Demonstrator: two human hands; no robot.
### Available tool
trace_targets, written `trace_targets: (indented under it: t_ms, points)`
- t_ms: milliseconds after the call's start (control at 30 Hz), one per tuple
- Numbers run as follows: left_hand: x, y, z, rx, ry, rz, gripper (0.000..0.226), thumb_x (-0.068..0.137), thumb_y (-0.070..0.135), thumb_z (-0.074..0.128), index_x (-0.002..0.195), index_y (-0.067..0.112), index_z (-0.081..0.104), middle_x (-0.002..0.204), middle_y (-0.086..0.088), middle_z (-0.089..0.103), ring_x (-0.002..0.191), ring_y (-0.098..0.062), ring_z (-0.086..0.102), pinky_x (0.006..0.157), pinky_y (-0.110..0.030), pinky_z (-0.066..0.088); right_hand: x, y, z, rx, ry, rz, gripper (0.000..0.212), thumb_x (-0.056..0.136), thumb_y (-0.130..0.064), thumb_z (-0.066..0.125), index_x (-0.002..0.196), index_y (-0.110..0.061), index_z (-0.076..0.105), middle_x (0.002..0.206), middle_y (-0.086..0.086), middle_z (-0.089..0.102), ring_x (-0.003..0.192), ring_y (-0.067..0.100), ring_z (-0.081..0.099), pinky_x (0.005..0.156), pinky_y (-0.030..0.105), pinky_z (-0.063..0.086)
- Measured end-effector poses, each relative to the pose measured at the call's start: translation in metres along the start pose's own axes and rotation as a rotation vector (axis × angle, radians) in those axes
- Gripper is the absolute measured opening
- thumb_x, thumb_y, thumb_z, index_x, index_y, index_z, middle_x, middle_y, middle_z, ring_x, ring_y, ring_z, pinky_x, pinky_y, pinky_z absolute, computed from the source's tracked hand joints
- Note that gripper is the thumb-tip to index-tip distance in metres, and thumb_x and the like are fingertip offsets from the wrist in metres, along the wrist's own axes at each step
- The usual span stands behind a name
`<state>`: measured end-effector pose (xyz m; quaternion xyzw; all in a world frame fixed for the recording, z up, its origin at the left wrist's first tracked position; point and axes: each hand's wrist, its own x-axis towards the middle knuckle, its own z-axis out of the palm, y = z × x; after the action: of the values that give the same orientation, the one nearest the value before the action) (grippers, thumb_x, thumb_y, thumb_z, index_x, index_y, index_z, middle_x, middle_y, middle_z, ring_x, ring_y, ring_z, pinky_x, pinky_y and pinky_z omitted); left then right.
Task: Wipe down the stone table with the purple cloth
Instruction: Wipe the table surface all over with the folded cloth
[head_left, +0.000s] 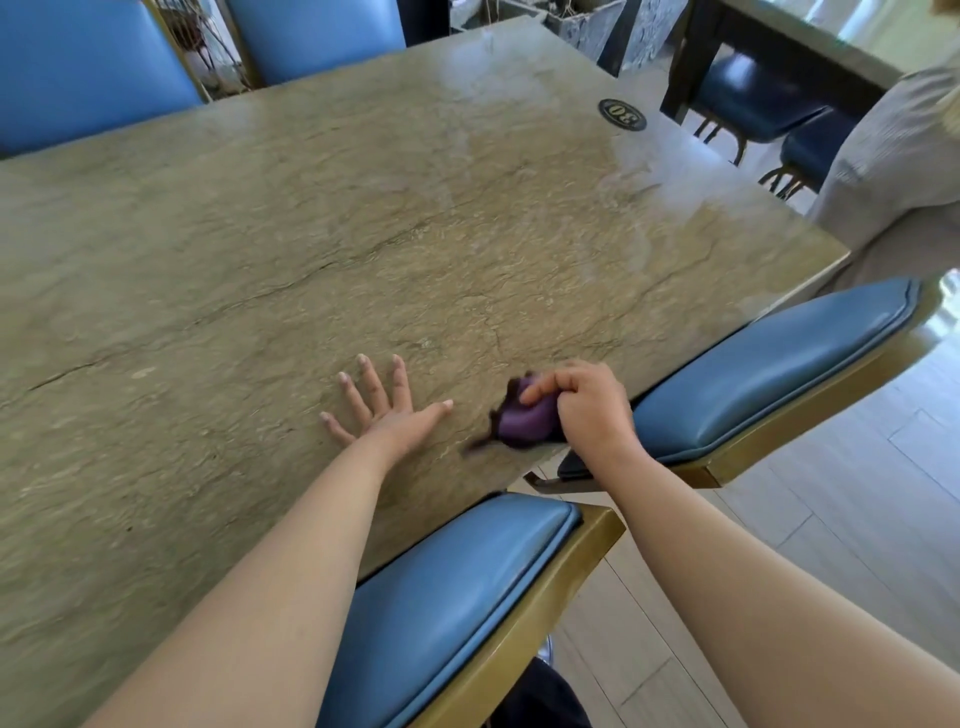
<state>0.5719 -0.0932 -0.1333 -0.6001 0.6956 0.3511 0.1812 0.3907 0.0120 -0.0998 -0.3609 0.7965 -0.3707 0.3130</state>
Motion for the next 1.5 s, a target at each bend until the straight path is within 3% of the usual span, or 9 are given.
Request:
trace_targets:
  t_ms: [133, 267, 367, 600, 767, 867, 967, 1167, 1500]
  points:
    - [0.0, -0.004, 0.002, -0.042, 0.039, 0.026, 0.091, 0.083, 0.078, 0.03, 0.145, 0.041, -0.025, 0.141, 0.003, -0.053, 0.13, -0.027, -0.048, 0.105, -0.064, -0.023, 0.012, 0.014, 0.016, -0.463, -0.135, -0.227, 0.047, 0.087, -0.008, 0.046, 0.126, -0.033, 0.053, 0.138, -0.006, 0.04, 0.123, 0.018, 0.029, 0.105, 0.036, 0.03]
    - [0.002, -0.005, 0.003, -0.071, 0.065, 0.033, 0.085, 0.087, 0.074, 0.028, 0.146, 0.041, -0.024, 0.142, 0.004, -0.052, 0.13, -0.026, -0.048, 0.105, -0.064, -0.024, 0.016, 0.024, 0.031, -0.817, -0.185, -0.296, 0.045, 0.093, -0.046, 0.043, 0.135, -0.03, 0.033, 0.154, 0.007, 0.011, 0.142, 0.028, 0.001, 0.113, 0.048, 0.01]
    - [0.005, -0.005, 0.004, -0.088, 0.073, 0.039, 0.083, 0.088, 0.074, 0.026, 0.146, 0.042, -0.024, 0.142, 0.005, -0.052, 0.13, -0.025, -0.048, 0.105, -0.063, -0.025, 0.037, 0.031, 0.033, -0.893, -0.26, -0.456, 0.052, 0.098, -0.043, 0.037, 0.145, -0.026, 0.022, 0.157, 0.0, -0.023, 0.141, 0.024, -0.03, 0.115, 0.056, -0.012]
    - [0.007, -0.012, 0.003, -0.296, 0.124, 0.051, 0.064, 0.096, 0.061, 0.021, 0.15, 0.041, -0.009, 0.152, 0.013, -0.037, 0.137, -0.016, -0.039, 0.109, -0.057, -0.024, 0.08, -0.003, 0.069, -0.782, -0.251, -0.157, 0.067, 0.098, -0.035, 0.038, 0.152, -0.02, 0.002, 0.158, 0.007, -0.019, 0.143, 0.032, -0.024, 0.113, 0.053, -0.013]
    - [-0.001, -0.047, -0.004, -0.673, 0.395, 0.159, 0.059, 0.098, 0.041, 0.039, 0.152, 0.029, 0.018, 0.161, 0.004, 0.014, 0.149, -0.013, 0.008, 0.121, -0.042, -0.001, 0.033, -0.028, 0.115, -0.827, -0.667, -0.55, 0.081, 0.091, -0.022, 0.045, 0.151, -0.027, -0.009, 0.157, -0.001, -0.024, 0.14, 0.025, -0.031, 0.112, 0.049, -0.019]
    - [-0.014, -0.086, -0.005, -0.57, 0.594, 0.224, 0.053, 0.099, 0.023, 0.044, 0.149, 0.019, 0.029, 0.157, -0.002, 0.026, 0.147, -0.019, 0.018, 0.121, -0.038, 0.013, 0.031, -0.022, 0.12, -0.832, -0.823, -0.875, 0.075, 0.092, -0.018, 0.044, 0.151, -0.036, 0.001, 0.159, -0.011, -0.013, 0.143, 0.017, -0.023, 0.114, 0.047, -0.016]
    - [-0.024, -0.128, -0.002, -0.354, 0.699, 0.099, 0.055, 0.099, 0.031, 0.041, 0.151, 0.02, 0.025, 0.16, 0.0, 0.016, 0.148, -0.019, 0.011, 0.121, -0.04, 0.007, 0.057, -0.023, 0.123, -0.829, -0.6, -0.841, 0.059, 0.098, -0.027, 0.036, 0.149, -0.042, 0.01, 0.159, -0.017, -0.006, 0.146, 0.014, -0.016, 0.112, 0.063, -0.009]
    - [-0.056, -0.193, 0.009, -0.201, 0.719, -0.467, 0.067, 0.098, 0.052, 0.026, 0.154, 0.021, 0.005, 0.161, -0.002, -0.013, 0.148, -0.02, -0.015, 0.117, -0.053, -0.011, 0.059, -0.068, 0.192, -0.822, -0.151, -0.22, 0.061, 0.097, -0.022, 0.029, 0.152, -0.019, 0.002, 0.16, 0.008, -0.013, 0.144, 0.034, -0.019, 0.111, 0.061, -0.011]
    - [-0.065, -0.244, 0.0, -0.399, 0.293, -0.55, 0.074, 0.091, 0.069, 0.012, 0.149, 0.035, -0.019, 0.15, 0.01, -0.041, 0.139, -0.017, -0.037, 0.11, -0.063, -0.015, 0.031, -0.089, 0.257, -0.647, -0.648, -1.017, 0.059, 0.094, -0.022, 0.044, 0.149, -0.027, 0.025, 0.161, -0.003, 0.009, 0.148, 0.019, -0.004, 0.118, 0.039, -0.006]
